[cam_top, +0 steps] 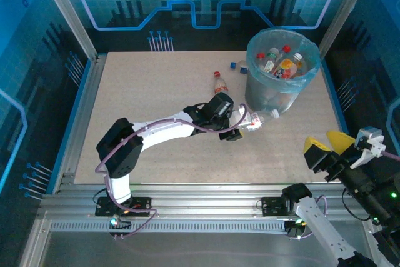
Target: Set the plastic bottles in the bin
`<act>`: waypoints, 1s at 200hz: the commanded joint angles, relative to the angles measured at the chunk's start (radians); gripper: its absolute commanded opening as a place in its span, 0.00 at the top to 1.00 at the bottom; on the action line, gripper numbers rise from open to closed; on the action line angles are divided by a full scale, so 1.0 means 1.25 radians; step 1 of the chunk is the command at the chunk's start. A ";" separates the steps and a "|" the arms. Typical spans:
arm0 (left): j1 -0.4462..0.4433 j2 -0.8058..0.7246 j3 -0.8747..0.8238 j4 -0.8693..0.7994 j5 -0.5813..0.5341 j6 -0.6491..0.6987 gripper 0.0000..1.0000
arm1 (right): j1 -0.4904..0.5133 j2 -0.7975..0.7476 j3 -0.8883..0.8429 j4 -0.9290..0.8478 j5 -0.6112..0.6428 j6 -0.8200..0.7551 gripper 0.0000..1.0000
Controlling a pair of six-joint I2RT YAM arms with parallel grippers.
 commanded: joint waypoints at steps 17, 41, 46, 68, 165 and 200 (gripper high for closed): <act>-0.003 -0.037 -0.028 0.018 0.022 -0.058 0.54 | -0.069 -0.031 -0.020 0.025 -0.133 -0.006 0.25; -0.003 -0.043 -0.045 0.030 0.029 -0.081 0.54 | -0.142 -0.067 -0.079 0.083 -0.219 0.003 0.25; -0.003 -0.042 -0.045 0.029 0.029 -0.084 0.54 | -0.161 -0.076 -0.093 0.096 -0.233 0.007 0.25; -0.003 -0.034 -0.034 0.012 0.027 -0.098 0.54 | -0.243 -0.108 -0.118 0.133 -0.305 0.003 0.25; -0.004 -0.026 -0.017 0.002 0.022 -0.112 0.54 | -0.245 -0.115 -0.123 0.151 -0.323 -0.002 0.25; -0.004 -0.051 -0.038 0.012 0.031 -0.113 0.54 | -0.248 -0.092 -0.108 0.163 -0.327 0.009 0.24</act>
